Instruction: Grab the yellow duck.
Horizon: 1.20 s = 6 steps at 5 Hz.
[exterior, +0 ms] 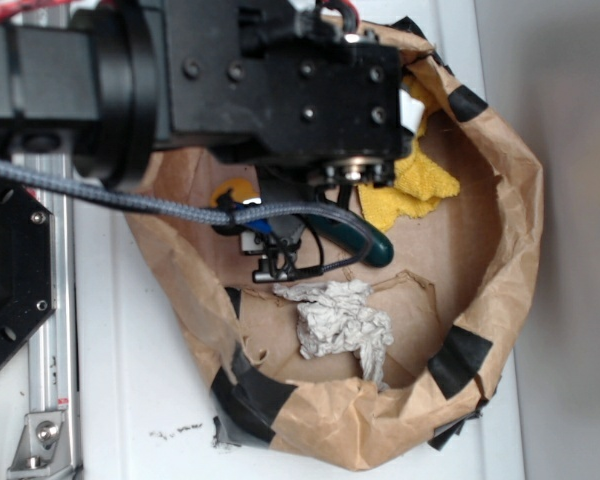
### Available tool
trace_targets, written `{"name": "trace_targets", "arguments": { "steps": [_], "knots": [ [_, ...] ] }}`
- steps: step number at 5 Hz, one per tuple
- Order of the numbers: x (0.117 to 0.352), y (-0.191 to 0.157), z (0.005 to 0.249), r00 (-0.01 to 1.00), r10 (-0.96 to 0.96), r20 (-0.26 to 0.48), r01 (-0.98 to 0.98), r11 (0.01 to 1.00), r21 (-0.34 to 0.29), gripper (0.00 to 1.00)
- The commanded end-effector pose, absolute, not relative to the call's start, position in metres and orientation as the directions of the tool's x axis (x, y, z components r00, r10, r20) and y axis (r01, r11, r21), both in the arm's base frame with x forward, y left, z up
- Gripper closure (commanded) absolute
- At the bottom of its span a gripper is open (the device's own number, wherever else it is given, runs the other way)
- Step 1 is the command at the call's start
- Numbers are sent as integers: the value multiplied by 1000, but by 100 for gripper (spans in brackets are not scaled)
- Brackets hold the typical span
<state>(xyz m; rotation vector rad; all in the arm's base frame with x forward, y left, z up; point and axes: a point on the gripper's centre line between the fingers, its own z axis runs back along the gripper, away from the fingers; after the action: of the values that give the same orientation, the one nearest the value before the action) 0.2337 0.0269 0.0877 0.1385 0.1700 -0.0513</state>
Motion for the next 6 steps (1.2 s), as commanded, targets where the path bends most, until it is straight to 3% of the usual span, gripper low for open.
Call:
{"name": "trace_targets", "arguments": {
  "steps": [1, 2, 3, 6],
  "knots": [
    [231, 32, 85, 981, -77, -179, 97, 989, 108, 0],
    [225, 33, 78, 980, -116, -162, 130, 988, 80, 0],
    [218, 44, 64, 977, -124, -172, 142, 986, 91, 0],
    [212, 41, 60, 977, -117, -180, 138, 984, 108, 0]
  ]
}}
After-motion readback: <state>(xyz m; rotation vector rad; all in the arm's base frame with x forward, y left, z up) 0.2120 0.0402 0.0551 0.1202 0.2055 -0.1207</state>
